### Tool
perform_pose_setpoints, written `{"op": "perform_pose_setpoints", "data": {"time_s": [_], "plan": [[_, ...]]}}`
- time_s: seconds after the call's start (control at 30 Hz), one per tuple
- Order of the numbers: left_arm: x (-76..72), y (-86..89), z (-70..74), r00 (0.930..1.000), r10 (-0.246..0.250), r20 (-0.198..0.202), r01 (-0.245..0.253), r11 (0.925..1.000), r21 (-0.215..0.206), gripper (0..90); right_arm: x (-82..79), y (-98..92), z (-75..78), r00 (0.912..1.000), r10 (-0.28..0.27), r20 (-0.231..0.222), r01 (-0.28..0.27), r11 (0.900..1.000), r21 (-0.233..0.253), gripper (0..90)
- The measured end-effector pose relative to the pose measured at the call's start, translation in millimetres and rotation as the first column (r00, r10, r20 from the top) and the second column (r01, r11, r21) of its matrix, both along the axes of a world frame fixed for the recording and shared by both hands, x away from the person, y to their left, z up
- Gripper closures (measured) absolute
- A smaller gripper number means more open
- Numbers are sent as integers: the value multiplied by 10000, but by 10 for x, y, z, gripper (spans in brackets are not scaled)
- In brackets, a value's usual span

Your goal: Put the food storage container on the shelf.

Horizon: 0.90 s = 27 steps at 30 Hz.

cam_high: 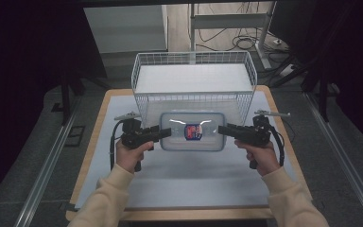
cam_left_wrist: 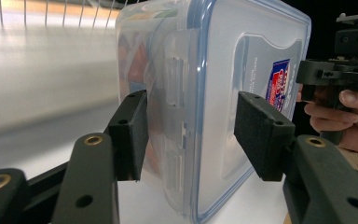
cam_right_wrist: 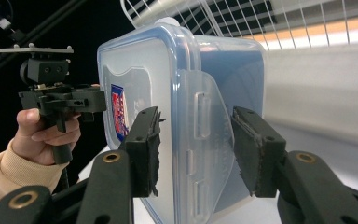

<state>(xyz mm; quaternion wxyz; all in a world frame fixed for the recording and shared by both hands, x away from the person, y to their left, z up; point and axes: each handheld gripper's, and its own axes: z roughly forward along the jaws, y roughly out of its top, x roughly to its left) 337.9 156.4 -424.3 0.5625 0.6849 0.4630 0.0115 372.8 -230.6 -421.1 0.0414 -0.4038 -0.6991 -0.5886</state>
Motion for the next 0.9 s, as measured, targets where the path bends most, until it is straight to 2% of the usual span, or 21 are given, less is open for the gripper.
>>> {"op": "perform_pose_setpoints", "data": {"time_s": [0.33, 0.5, 0.9], "plan": [[132, 25, 517, 9980, 96, 617, -108, 9998, 182, 459, 106, 40, 435, 9982, -58, 589, 54, 10000, 64, 530], [207, 49, 748, 9955, 104, 937, -138, 9993, 355, 459, 171, 82, 632, 9965, -25, 833, 34, 9999, -101, 523], [456, 114, 1069, 9938, 134, 1106, -136, 9999, 13, 459, 383, 151, 1065, 9930, -71, 1182, 116, 9992, -373, 521]]}}
